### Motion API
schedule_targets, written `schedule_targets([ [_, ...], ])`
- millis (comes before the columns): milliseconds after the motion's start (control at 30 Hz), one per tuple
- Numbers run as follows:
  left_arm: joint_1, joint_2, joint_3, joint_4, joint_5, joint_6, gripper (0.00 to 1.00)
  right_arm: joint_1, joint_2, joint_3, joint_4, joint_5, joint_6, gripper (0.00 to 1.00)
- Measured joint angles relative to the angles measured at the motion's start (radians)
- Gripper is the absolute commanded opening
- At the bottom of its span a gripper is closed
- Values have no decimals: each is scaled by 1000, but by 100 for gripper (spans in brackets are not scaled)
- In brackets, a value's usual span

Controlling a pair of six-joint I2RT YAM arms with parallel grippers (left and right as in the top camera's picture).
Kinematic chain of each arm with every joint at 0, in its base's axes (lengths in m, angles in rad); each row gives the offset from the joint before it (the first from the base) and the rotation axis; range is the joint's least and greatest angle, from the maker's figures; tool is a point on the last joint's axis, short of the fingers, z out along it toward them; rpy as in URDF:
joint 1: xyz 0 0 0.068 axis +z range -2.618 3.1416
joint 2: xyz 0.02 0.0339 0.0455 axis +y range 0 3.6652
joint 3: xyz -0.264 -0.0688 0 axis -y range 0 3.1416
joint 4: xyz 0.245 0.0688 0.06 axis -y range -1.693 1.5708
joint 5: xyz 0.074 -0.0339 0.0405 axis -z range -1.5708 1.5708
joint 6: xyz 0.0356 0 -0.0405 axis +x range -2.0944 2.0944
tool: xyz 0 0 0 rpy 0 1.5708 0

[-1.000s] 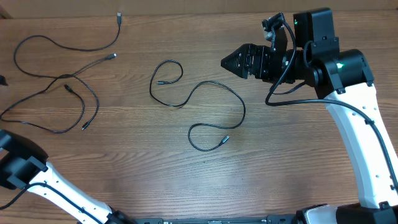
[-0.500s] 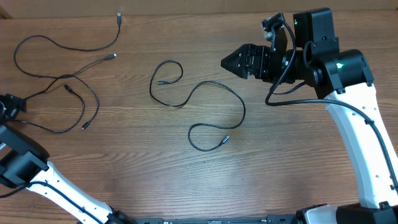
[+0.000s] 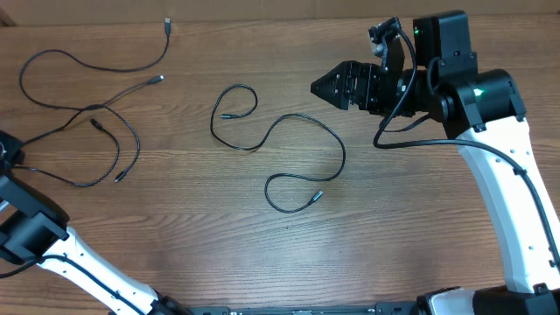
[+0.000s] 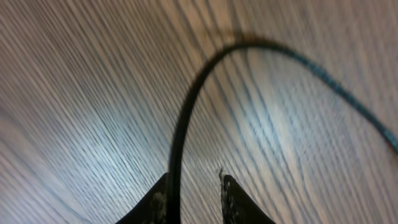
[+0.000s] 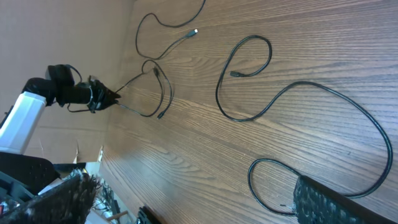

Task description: Untangle cables

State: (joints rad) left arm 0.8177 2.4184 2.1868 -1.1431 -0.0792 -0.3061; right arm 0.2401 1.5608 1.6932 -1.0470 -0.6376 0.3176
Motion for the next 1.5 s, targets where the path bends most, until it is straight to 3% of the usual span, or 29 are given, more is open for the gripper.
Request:
schedule_targets([
  [33, 0, 0, 10, 3, -19, 5, 4, 0, 0, 0, 0, 0, 0, 100],
  [367, 0, 0, 94, 53, -143, 10, 6, 0, 0, 0, 24, 0, 0, 100],
  [400, 0, 0, 94, 54, -143, 6, 16, 0, 0, 0, 26, 0, 0, 100],
  [433, 0, 0, 94, 59, -140, 2, 35, 0, 0, 0, 28, 0, 0, 100],
  [533, 0, 0, 95, 72, -111, -9, 44, 0, 0, 0, 33, 0, 0, 100],
  [733, 0, 0, 95, 67, -18, -15, 39, 0, 0, 0, 34, 0, 0, 100],
  [867, -2, 0, 95, 68, 54, -16, 41, 0, 0, 0, 34, 0, 0, 100],
  [900, -3, 0, 95, 69, 74, -16, 44, 0, 0, 0, 34, 0, 0, 100],
  [933, -5, 0, 95, 72, 84, -16, 59, 0, 0, 0, 34, 0, 0, 100],
  [1033, -13, -11, 95, 99, 115, -16, 64, 0, 0, 0, 34, 0, 0, 100],
  [1200, -22, -88, 95, 119, 120, -18, 82, 0, 0, 0, 34, 0, 0, 100],
  [1367, -24, -169, 103, 100, 117, -16, 85, 0, 0, 0, 33, 0, 0, 100],
  [1500, -24, -180, 110, 69, 225, -16, 88, 0, 0, 0, 27, 0, 0, 100],
])
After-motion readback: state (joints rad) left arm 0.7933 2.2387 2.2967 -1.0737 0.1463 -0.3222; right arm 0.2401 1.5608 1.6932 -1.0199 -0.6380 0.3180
